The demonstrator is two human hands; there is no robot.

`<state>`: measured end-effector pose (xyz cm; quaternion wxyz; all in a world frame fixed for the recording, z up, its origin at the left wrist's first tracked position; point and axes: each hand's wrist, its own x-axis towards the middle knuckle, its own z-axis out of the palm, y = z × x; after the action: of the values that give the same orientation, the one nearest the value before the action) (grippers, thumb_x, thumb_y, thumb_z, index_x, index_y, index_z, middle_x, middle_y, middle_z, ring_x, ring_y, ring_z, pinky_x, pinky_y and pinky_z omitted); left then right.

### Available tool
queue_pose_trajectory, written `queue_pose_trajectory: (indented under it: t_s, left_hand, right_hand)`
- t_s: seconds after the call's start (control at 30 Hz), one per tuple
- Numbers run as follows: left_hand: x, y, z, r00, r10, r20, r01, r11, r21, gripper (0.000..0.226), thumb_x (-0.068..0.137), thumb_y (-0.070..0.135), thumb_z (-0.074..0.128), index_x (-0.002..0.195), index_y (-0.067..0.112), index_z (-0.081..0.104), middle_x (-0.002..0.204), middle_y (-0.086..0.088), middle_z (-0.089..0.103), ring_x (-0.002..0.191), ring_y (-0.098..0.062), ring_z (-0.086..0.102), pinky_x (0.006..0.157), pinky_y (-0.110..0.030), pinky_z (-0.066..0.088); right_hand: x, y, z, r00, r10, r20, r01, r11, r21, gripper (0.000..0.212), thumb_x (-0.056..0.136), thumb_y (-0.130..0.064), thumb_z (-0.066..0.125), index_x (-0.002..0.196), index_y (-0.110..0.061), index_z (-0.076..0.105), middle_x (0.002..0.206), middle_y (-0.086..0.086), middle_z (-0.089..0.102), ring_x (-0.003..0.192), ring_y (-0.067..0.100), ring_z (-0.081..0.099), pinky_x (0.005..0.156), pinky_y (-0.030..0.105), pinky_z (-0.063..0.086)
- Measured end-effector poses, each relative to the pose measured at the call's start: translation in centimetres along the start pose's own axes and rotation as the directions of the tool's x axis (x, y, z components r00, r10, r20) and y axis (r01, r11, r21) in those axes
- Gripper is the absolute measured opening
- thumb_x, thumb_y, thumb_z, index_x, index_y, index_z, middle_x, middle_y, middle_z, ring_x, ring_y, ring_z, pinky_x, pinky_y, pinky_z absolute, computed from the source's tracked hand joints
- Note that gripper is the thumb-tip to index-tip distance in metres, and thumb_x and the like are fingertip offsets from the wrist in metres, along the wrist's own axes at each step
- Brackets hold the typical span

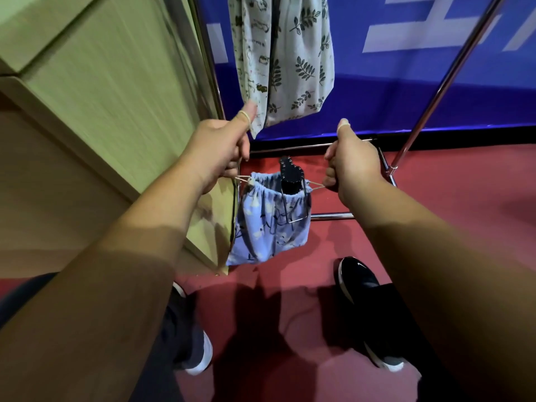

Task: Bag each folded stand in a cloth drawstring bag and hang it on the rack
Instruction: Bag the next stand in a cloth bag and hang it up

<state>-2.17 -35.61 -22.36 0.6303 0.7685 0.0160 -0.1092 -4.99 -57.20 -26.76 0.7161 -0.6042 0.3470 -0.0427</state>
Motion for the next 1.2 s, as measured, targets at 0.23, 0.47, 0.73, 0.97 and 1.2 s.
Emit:
queue_pose_trajectory:
  t_s: [0.23,0.47,0.73,0.97,1.2]
  left_hand:
    - [0.4,-0.3,-1.6,0.996,0.092,-0.020,-0.085,0.970,0.226,0.077,0.080,0.079,0.071,0.050,0.010,0.055,0.045,-0.005,0.030,0.039,-0.020,0.028,0.050,-0.027,0.034]
    - [1.1,-0.6,-2.7,0.994,0.100,-0.050,-0.083,0.960,0.267,0.078,0.076,0.083,0.072,0.049,0.011,0.055,0.050,-0.013,0.035,0.042,-0.022,0.032,0.052,-0.029,0.038]
    - [0.3,0.2,-1.5,0.994,-0.010,0.109,0.020,0.996,-0.092,0.076,0.090,0.080,0.055,0.052,0.015,0.049,0.044,-0.005,0.027,0.041,-0.020,0.029,0.052,-0.028,0.038]
    - [-0.9,-1.0,1.9,0.953,-0.098,0.288,0.165,0.961,-0.220,0.083,0.096,0.081,0.039,0.047,0.015,0.040,0.044,-0.003,0.025,0.040,-0.021,0.024,0.051,-0.031,0.031]
    - [-0.5,0.5,0.5,0.971,-0.042,0.233,0.034,0.999,0.037,0.081,0.089,0.084,0.054,0.052,0.015,0.031,0.051,-0.006,0.018,0.046,-0.018,0.019,0.050,-0.023,0.022]
  right_hand:
    - [-0.2,-0.4,-0.2,0.993,-0.119,-0.015,0.117,0.986,-0.116,0.067,0.104,-0.054,0.052,0.050,-0.014,0.058,0.042,0.001,0.047,0.032,0.021,0.043,0.049,0.032,0.045]
    - [0.2,-0.7,-0.8,0.981,-0.189,-0.038,0.178,0.964,-0.195,0.074,0.106,-0.051,0.050,0.041,-0.015,0.058,0.040,0.000,0.051,0.033,0.025,0.049,0.057,0.035,0.048]
    - [-0.3,-0.7,-0.1,0.975,-0.033,0.219,0.048,0.997,-0.066,0.067,0.105,-0.065,0.050,0.055,-0.019,0.049,0.048,-0.002,0.033,0.044,0.017,0.029,0.053,0.030,0.035]
    - [-0.2,0.4,0.6,0.901,0.125,0.416,-0.100,0.992,-0.081,0.061,0.101,-0.074,0.048,0.077,-0.027,0.018,0.068,-0.002,0.015,0.060,0.019,0.008,0.052,0.032,0.013]
    - [-0.8,1.0,1.1,0.944,0.071,0.321,0.042,0.942,-0.332,0.058,0.104,-0.060,0.051,0.060,-0.026,0.036,0.051,-0.004,0.029,0.040,0.017,0.023,0.048,0.022,0.019]
